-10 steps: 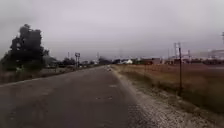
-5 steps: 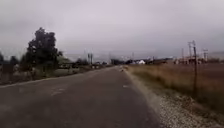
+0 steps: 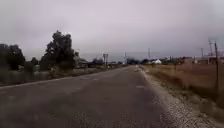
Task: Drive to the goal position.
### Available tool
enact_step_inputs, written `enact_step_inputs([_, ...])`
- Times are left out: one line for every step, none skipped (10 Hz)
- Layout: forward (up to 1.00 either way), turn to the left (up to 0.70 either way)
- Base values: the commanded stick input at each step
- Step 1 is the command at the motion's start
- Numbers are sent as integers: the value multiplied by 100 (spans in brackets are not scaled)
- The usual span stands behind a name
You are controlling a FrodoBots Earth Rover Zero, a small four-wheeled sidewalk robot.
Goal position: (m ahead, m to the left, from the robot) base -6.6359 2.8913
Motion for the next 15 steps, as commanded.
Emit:
enact_step_inputs([0, 85])
enact_step_inputs([0, 85])
enact_step_inputs([0, 85])
enact_step_inputs([0, 85])
enact_step_inputs([0, 85])
enact_step_inputs([0, 85])
enact_step_inputs([0, 85])
enact_step_inputs([0, 85])
enact_step_inputs([0, 85])
enact_step_inputs([0, 85])
enact_step_inputs([0, 85])
enact_step_inputs([0, 85])
enact_step_inputs([0, 85])
enact_step_inputs([0, 85])
enact_step_inputs([0, 85])
